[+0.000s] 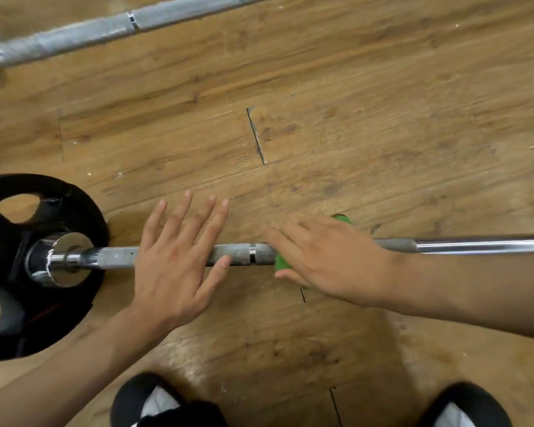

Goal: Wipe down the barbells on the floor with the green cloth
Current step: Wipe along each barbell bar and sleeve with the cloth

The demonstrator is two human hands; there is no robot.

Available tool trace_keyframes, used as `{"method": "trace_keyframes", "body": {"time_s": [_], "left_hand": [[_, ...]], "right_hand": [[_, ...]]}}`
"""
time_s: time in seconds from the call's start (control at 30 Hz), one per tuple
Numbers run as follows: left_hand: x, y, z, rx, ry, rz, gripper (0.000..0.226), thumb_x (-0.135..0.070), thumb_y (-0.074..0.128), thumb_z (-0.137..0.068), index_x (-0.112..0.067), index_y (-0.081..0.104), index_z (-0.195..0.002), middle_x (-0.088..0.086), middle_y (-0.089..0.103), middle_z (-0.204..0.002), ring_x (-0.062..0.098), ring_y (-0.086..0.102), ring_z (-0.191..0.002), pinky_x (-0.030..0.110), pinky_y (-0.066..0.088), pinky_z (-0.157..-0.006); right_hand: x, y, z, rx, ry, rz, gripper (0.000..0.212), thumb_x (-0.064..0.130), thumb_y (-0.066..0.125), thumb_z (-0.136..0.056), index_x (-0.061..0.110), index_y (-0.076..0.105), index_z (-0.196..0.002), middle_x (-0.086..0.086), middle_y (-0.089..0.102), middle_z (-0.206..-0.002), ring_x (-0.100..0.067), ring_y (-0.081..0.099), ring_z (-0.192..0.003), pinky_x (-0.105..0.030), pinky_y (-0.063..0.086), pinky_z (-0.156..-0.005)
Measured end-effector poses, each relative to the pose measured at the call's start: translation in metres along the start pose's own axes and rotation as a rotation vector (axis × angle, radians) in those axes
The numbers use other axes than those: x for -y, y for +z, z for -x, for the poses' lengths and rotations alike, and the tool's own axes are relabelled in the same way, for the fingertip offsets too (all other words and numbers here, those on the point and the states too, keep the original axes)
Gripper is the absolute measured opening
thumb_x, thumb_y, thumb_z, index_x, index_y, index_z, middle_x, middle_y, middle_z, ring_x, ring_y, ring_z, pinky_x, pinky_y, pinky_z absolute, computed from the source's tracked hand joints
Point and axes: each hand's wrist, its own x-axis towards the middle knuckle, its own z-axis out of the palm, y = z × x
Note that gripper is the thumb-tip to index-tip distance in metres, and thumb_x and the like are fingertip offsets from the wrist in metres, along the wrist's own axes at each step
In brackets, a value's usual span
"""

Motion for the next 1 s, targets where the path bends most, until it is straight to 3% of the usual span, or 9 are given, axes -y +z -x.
{"method": "trace_keyframes", "body": {"time_s": [0.13, 0.23, 0.5, 0.7, 0.8, 0.93, 1.0], "left_hand": [[-0.009, 0.001, 0.022, 0.000, 0.026, 0.012, 0.072, -0.055, 0.022, -0.105, -0.014, 0.035, -0.163, 0.012, 0.041, -0.164, 0.036, 0.027, -0.157, 0.062, 0.022, -0.124], [-0.014, 0.002, 0.037, 0.010, 0.050, 0.015, 0.072, -0.056, 0.023, -0.105, -0.013, 0.036, -0.162, 0.011, 0.037, -0.167, 0.036, 0.026, -0.158, 0.062, 0.024, -0.123], [-0.024, 0.007, 0.055, -0.033, 0.031, 0.015, 0.071, -0.055, 0.023, -0.105, -0.012, 0.042, -0.159, 0.010, 0.042, -0.164, 0.037, 0.032, -0.155, 0.061, 0.029, -0.120], [-0.020, 0.011, 0.044, -0.092, 0.027, -0.010, 0.068, -0.052, 0.024, -0.106, -0.012, 0.043, -0.159, 0.011, 0.043, -0.163, 0.037, 0.033, -0.155, 0.061, 0.028, -0.120], [-0.012, 0.014, 0.030, -0.129, 0.052, -0.020, 0.068, -0.052, 0.026, -0.106, -0.012, 0.044, -0.158, 0.013, 0.045, -0.162, 0.039, 0.033, -0.154, 0.062, 0.027, -0.121], [-0.004, 0.017, 0.010, -0.171, 0.055, -0.034, 0.066, -0.051, 0.031, -0.106, -0.013, 0.045, -0.158, 0.014, 0.047, -0.160, 0.039, 0.036, -0.153, 0.060, 0.028, -0.122], [-0.001, 0.018, 0.001, -0.193, 0.044, -0.017, 0.064, -0.050, 0.031, -0.106, -0.015, 0.046, -0.158, 0.013, 0.049, -0.158, 0.037, 0.039, -0.151, 0.057, 0.029, -0.122]], "right_hand": [[-0.038, -0.009, 0.104, -0.031, 0.073, 0.057, 0.055, 0.044, 0.040, -0.102, 0.004, 0.053, -0.136, -0.012, 0.058, -0.101, -0.032, 0.060, -0.081, -0.041, 0.051, -0.066], [-0.050, -0.010, 0.153, -0.005, 0.099, 0.098, 0.058, 0.044, 0.031, -0.109, -0.001, 0.043, -0.143, -0.018, 0.059, -0.100, -0.038, 0.061, -0.079, -0.047, 0.054, -0.064], [0.012, 0.009, 0.086, -0.057, -0.007, 0.048, 0.062, 0.045, 0.030, -0.108, -0.003, 0.048, -0.143, -0.017, 0.057, -0.103, -0.034, 0.060, -0.076, -0.043, 0.051, -0.066], [0.056, 0.013, 0.000, -0.065, 0.018, 0.042, 0.068, 0.051, 0.028, -0.102, 0.003, 0.058, -0.138, -0.012, 0.068, -0.101, -0.027, 0.066, -0.070, -0.036, 0.050, -0.061], [0.032, 0.012, 0.012, -0.112, 0.028, -0.025, 0.064, 0.054, 0.033, -0.104, 0.003, 0.048, -0.140, -0.012, 0.066, -0.103, -0.030, 0.067, -0.076, -0.040, 0.054, -0.066], [-0.028, 0.001, 0.084, -0.092, 0.138, 0.039, 0.060, 0.053, 0.034, -0.105, 0.005, 0.058, -0.132, -0.011, 0.062, -0.100, -0.032, 0.063, -0.081, -0.041, 0.050, -0.070], [-0.054, -0.005, 0.118, -0.065, 0.190, 0.046, 0.061, 0.051, 0.033, -0.107, 0.001, 0.054, -0.136, -0.015, 0.062, -0.101, -0.037, 0.064, -0.082, -0.044, 0.054, -0.068]]}}
